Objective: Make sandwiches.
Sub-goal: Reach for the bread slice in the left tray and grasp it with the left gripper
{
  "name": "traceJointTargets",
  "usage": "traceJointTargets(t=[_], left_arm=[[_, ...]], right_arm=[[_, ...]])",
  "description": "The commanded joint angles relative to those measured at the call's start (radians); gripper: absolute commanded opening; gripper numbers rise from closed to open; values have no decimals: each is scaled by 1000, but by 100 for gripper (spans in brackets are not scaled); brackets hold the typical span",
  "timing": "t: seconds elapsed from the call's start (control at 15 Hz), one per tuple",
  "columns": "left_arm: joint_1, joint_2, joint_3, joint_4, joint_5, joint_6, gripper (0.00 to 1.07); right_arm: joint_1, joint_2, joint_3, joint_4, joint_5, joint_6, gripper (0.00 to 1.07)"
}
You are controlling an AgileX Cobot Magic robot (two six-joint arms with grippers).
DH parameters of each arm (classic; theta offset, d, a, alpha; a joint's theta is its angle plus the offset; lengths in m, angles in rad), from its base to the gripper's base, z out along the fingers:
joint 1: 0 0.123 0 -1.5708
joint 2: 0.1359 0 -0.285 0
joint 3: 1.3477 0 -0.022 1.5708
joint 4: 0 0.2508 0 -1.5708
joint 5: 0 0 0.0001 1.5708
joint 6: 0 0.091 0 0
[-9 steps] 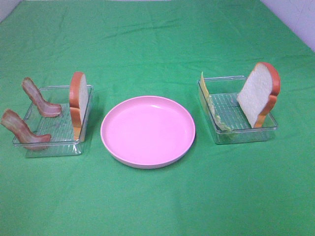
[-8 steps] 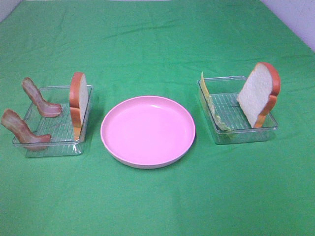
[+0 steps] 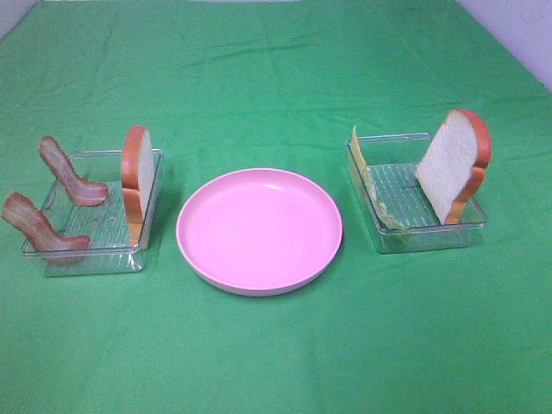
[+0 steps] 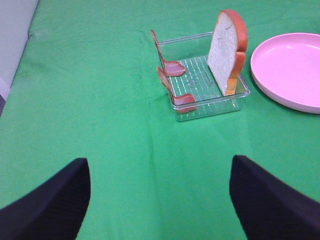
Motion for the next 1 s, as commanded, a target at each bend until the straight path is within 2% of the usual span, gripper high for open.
traceJointTargets(t=[0.07, 1.0], left_arm=[[4, -20, -1, -2, -4, 0, 74], [4, -20, -1, -2, -4, 0, 74]], right_arm=[[-6, -13, 2, -3, -12, -5, 76], [-6, -13, 2, -3, -12, -5, 76]])
